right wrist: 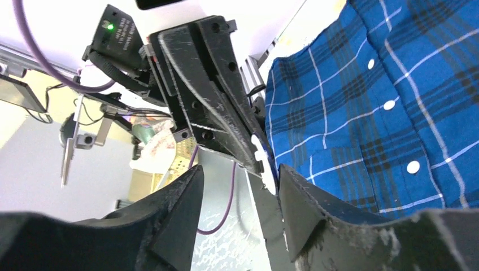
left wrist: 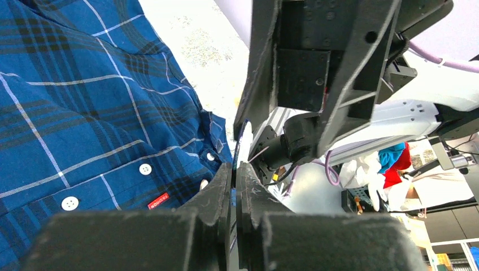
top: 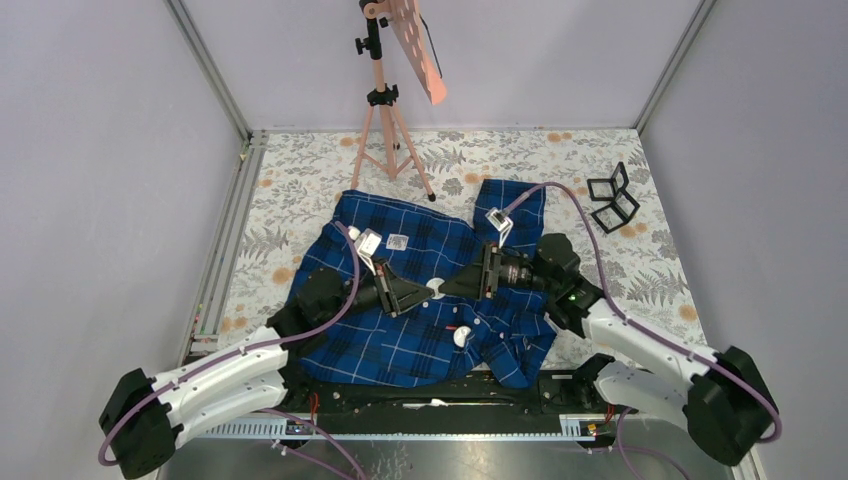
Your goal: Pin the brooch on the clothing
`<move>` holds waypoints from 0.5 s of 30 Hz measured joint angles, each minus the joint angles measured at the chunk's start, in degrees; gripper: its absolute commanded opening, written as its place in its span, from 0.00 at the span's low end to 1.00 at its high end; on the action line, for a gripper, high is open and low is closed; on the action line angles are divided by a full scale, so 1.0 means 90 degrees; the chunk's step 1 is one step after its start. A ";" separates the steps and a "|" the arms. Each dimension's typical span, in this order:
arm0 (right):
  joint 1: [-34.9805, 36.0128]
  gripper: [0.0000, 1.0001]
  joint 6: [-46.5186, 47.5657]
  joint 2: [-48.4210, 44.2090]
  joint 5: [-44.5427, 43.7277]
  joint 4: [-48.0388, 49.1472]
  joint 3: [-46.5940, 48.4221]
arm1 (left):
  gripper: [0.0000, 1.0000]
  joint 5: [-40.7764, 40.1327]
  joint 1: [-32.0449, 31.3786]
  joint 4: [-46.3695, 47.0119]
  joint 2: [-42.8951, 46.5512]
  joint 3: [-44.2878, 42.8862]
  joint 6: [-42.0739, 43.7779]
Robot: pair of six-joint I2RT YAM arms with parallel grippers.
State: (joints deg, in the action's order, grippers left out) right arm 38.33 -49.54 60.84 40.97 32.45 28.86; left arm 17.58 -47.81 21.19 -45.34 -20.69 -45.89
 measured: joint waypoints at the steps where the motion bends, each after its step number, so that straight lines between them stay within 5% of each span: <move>1: 0.0002 0.62 0.0075 -0.0187 -0.0034 -0.0095 0.0002 | 0.00 -0.0012 -0.0007 -0.0039 0.0036 -0.0010 -0.0002; 15: 0.0015 0.56 0.0721 -0.1421 -0.1275 -0.1093 -0.0109 | 0.00 -0.0255 -0.0022 0.0022 0.0219 -0.0032 -0.0189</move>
State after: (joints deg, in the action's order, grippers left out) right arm 38.46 -43.05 48.05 29.50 22.61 27.88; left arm 15.29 -48.01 21.39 -43.38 -20.97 -47.59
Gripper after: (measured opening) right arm 0.594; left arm 0.029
